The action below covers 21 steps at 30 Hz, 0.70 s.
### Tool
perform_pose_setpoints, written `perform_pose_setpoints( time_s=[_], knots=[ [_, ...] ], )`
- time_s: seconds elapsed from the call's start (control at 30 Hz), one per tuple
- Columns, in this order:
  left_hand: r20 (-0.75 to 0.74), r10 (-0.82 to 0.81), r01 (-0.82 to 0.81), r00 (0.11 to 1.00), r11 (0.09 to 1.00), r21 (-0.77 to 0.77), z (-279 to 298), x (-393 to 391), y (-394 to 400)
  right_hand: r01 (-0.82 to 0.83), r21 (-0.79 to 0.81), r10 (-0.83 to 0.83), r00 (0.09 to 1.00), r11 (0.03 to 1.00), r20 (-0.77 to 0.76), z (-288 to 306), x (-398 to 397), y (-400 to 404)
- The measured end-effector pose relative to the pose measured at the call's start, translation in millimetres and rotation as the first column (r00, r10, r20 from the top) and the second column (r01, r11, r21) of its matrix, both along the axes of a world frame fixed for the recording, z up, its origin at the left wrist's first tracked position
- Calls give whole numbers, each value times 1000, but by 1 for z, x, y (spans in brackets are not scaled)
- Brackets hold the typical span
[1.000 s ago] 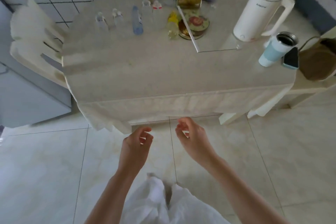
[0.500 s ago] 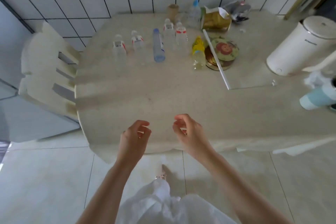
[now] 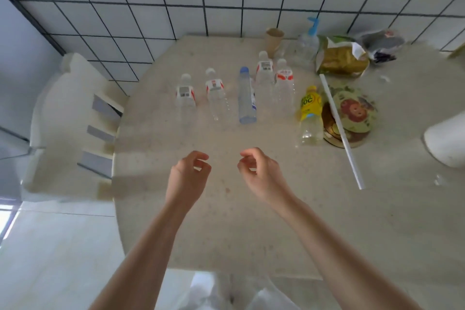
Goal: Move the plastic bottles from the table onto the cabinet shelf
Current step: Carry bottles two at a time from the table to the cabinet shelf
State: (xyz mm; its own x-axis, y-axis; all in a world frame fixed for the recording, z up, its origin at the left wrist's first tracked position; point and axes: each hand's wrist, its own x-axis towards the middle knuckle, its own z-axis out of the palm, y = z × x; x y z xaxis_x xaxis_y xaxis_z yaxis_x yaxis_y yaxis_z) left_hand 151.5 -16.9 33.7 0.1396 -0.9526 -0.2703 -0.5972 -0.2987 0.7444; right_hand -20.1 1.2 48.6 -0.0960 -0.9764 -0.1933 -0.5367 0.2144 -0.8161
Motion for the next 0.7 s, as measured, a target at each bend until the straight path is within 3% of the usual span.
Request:
perform_pose_setpoints(
  time_s=[0.47,0.7],
  knots=[
    [133,152,-150,979,988,-23,-15,-2,-129,-123,93,132,987,988,-92,-17,16,-171],
    [337,69,-81,939,996,22,-40,3,-185,-60,255,108,978,965,-177,-40,33,-226]
  ],
)
